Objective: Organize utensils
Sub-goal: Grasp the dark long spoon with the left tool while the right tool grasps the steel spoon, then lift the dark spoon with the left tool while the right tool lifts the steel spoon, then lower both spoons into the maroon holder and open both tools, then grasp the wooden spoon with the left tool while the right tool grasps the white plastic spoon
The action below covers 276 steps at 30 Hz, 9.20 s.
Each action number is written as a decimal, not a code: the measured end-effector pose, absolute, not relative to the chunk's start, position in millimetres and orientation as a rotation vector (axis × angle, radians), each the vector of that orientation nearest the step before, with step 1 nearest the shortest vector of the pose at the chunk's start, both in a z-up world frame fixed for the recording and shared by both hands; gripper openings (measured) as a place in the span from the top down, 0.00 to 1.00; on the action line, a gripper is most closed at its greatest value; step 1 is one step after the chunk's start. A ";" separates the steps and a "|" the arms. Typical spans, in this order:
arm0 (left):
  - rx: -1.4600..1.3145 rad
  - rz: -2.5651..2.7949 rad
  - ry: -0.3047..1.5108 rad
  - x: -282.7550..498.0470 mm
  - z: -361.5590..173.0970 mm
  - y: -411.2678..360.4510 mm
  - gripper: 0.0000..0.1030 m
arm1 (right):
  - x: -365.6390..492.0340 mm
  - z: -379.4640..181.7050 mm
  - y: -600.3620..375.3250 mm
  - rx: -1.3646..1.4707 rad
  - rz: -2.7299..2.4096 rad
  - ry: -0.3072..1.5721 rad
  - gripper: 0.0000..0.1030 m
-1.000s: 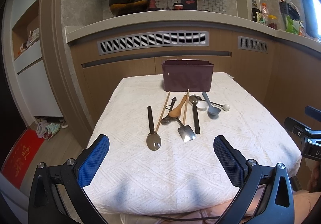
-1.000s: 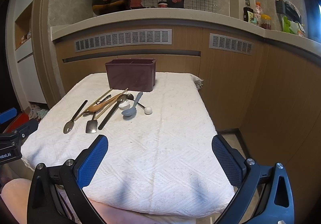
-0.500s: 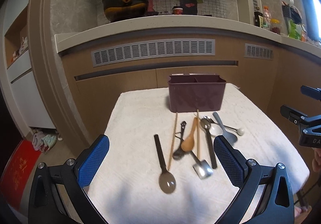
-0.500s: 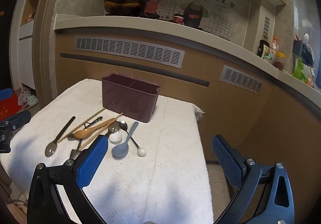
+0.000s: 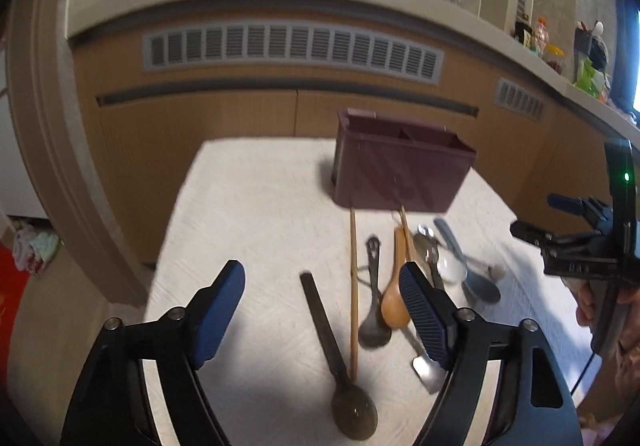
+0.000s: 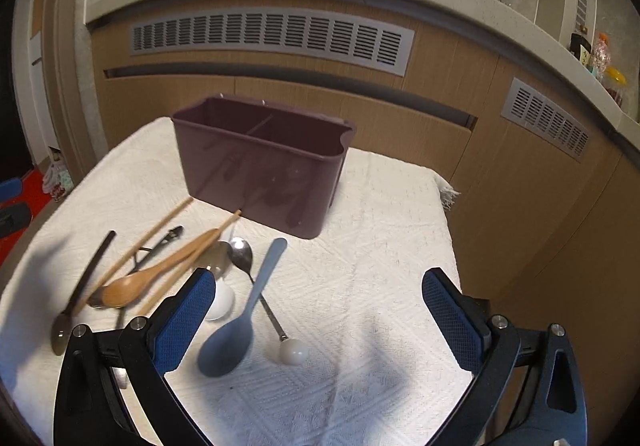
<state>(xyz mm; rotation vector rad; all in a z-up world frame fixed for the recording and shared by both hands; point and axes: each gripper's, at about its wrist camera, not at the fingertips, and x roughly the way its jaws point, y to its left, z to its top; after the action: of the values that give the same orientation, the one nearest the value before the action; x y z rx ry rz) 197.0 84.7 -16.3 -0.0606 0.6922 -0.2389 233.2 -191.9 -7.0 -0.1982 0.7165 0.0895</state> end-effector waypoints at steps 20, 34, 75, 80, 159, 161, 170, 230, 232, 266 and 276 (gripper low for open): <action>-0.004 -0.186 1.099 271.7 -82.9 54.0 0.86 | 233.0 -30.0 -194.2 -0.171 0.074 0.746 0.03; -0.188 -0.196 0.799 230.3 -38.8 87.0 0.88 | 281.1 -57.9 -142.1 -0.021 0.288 0.989 0.68; -0.007 -0.144 1.083 274.4 -71.2 56.0 0.88 | 246.9 -23.5 -168.3 -0.134 0.206 0.816 0.68; -0.068 -0.163 0.897 239.4 -38.4 58.3 0.88 | 241.9 -20.9 -177.2 -0.095 0.224 0.800 0.68; 0.079 -0.444 1.071 318.7 -31.9 -5.9 0.86 | 254.2 114.1 -213.5 -0.091 0.261 0.542 0.92; 0.120 -0.443 1.104 326.6 -45.6 -12.0 0.86 | 253.3 104.4 -216.3 -0.087 0.256 0.563 0.92; 0.263 -0.314 1.150 346.6 -75.2 -28.2 0.79 | 248.9 79.4 -223.9 -0.061 0.261 0.616 0.92; -0.171 -0.249 0.724 285.8 -6.9 34.4 0.33 | 273.1 24.4 -224.7 -0.111 0.085 0.653 0.00; -0.168 -0.255 0.755 273.0 -14.2 35.7 0.31 | 267.0 14.2 -222.3 -0.124 0.085 0.691 0.00; -0.114 -0.227 0.902 222.2 -52.9 56.2 0.28 | 296.8 -65.5 -131.7 -0.148 0.346 1.015 0.94; 0.021 -0.413 0.817 203.2 -52.9 9.1 0.52 | 246.8 -30.6 -200.0 -0.006 0.271 0.949 0.94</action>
<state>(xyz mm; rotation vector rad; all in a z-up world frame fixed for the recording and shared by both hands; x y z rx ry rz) 203.2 9.1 -52.9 0.0206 0.8172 -0.4135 246.8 -200.0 -30.6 -0.0061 0.9491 0.2709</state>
